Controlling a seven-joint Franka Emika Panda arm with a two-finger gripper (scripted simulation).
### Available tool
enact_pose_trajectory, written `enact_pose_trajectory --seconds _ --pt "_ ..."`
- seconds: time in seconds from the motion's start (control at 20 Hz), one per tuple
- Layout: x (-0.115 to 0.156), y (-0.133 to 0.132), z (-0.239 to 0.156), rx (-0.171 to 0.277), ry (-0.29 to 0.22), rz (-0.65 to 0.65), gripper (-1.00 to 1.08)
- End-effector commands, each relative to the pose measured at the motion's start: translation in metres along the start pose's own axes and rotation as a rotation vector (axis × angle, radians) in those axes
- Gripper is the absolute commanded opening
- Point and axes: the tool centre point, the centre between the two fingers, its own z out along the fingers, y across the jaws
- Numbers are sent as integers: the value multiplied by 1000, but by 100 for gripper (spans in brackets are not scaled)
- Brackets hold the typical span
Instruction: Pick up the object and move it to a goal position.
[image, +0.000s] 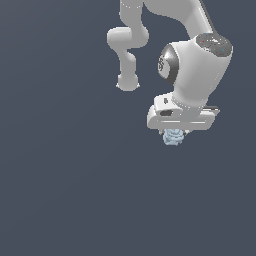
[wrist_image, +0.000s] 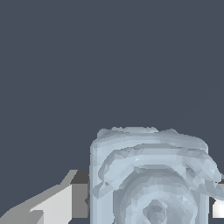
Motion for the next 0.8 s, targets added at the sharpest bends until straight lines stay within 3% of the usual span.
enact_pose_trajectory --seconds 0.0,0.35,0.75 --pt "0 -14 -27 0 -1 0 -100" --pt "1 -46 -89 0 -1 1 -100" --pt "4 -65 -126 0 -1 1 -100"
